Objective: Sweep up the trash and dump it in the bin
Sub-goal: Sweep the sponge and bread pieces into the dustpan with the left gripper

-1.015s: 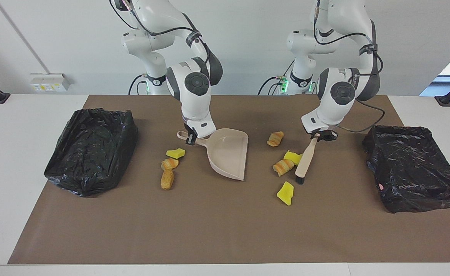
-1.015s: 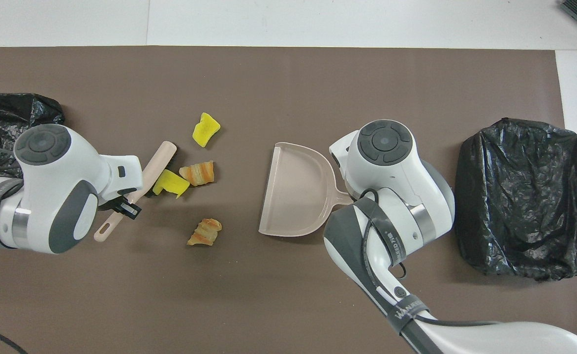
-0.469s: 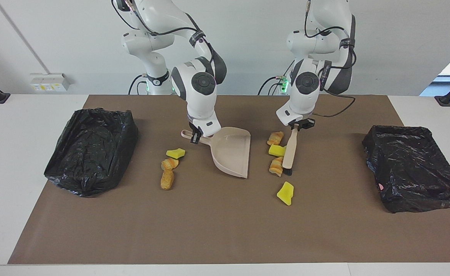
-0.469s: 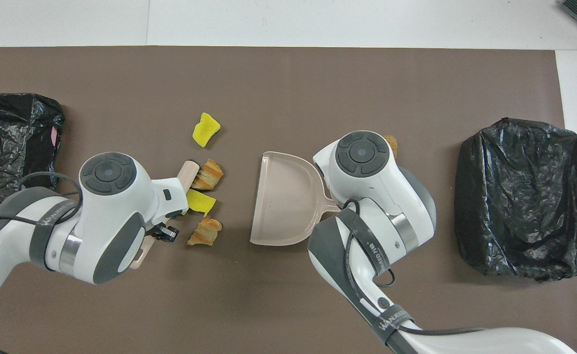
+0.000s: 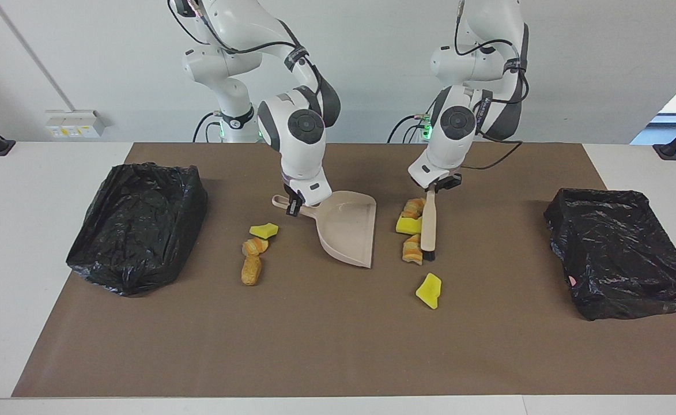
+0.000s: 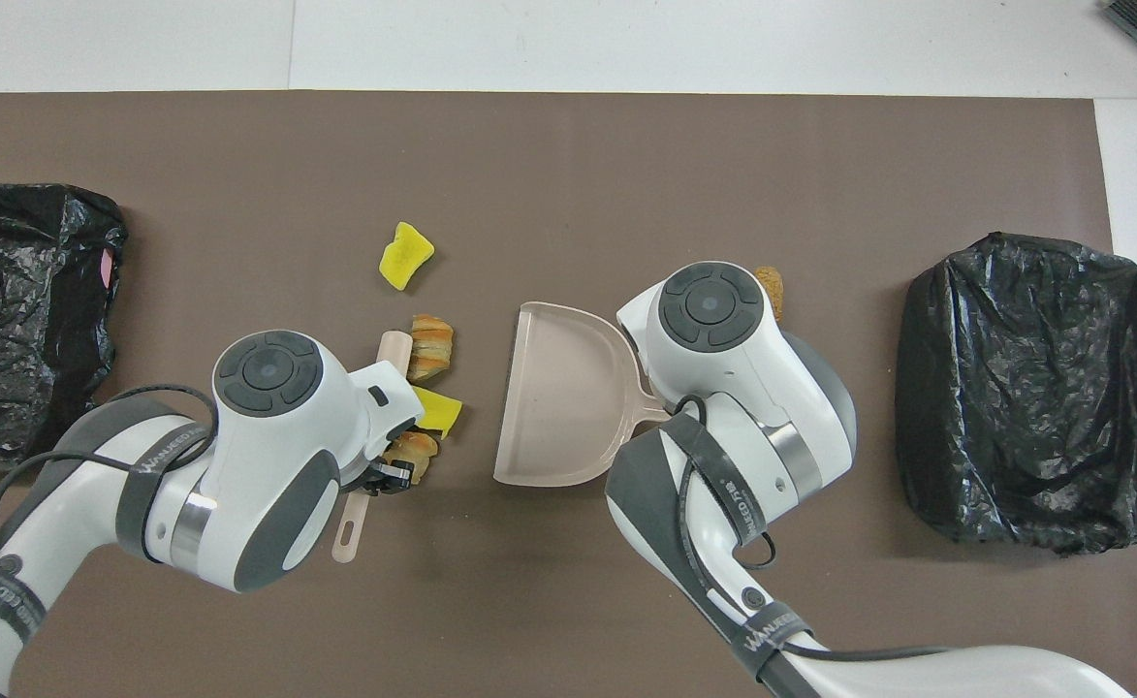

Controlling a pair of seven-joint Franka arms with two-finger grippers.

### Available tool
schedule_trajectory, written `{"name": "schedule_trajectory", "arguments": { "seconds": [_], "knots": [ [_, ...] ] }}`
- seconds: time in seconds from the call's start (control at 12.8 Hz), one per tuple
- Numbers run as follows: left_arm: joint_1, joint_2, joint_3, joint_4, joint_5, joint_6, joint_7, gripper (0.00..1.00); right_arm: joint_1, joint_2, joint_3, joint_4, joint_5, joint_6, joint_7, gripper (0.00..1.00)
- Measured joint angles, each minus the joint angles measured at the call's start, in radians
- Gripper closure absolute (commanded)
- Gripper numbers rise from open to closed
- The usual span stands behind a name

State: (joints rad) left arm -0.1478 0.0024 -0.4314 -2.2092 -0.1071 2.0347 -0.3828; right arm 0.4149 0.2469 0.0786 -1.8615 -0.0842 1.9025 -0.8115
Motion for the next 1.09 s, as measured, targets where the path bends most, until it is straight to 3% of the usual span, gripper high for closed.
{"name": "schedule_trajectory", "arguments": {
  "seconds": [0.39,0.7,0.94,1.09],
  "knots": [
    [-0.005,-0.003,-0.113,0.014,-0.084,0.044,-0.030,1.00,0.000,0.000,-0.001,-0.002,0.000,0.000,0.018,1.00],
    [-0.001,-0.030,-0.107,0.103,-0.090,-0.177,-0.030,1.00,0.000,0.000,-0.001,-0.002,0.000,0.000,0.022,1.00],
    [0.000,-0.102,-0.084,0.109,-0.091,-0.341,-0.036,1.00,0.000,0.000,-0.001,-0.002,0.000,0.000,0.023,1.00],
    [0.002,-0.149,-0.077,0.080,-0.092,-0.379,-0.113,1.00,0.000,0.000,-0.001,-0.002,0.000,0.000,0.024,1.00]
  ]
}}
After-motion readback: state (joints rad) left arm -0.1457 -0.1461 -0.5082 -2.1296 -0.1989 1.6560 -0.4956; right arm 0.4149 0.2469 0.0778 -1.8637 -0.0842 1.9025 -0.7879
